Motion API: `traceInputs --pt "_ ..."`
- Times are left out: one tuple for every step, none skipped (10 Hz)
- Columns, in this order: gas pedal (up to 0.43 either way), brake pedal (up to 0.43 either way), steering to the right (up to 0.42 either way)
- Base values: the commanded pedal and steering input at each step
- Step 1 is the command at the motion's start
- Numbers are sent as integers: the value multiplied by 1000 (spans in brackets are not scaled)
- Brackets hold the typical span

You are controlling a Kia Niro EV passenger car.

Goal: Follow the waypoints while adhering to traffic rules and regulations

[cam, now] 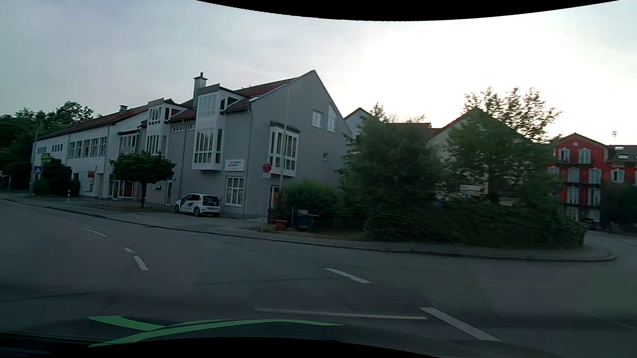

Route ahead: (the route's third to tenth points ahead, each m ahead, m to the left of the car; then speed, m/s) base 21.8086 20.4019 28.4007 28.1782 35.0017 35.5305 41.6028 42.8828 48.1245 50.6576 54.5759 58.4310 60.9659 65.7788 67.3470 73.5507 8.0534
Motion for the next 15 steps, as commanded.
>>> traceInputs --pt "67 0 -267" --pt "67 0 -272" --pt "67 0 -280" --pt "67 0 -282" --pt "98 0 -282" --pt "138 0 -277" --pt "150 0 -269" --pt "150 0 -262" --pt "157 0 -256" --pt "169 0 -249" --pt "197 0 -240" --pt "197 0 -228" --pt "220 0 -216" --pt "228 0 -196" --pt "228 0 -176"
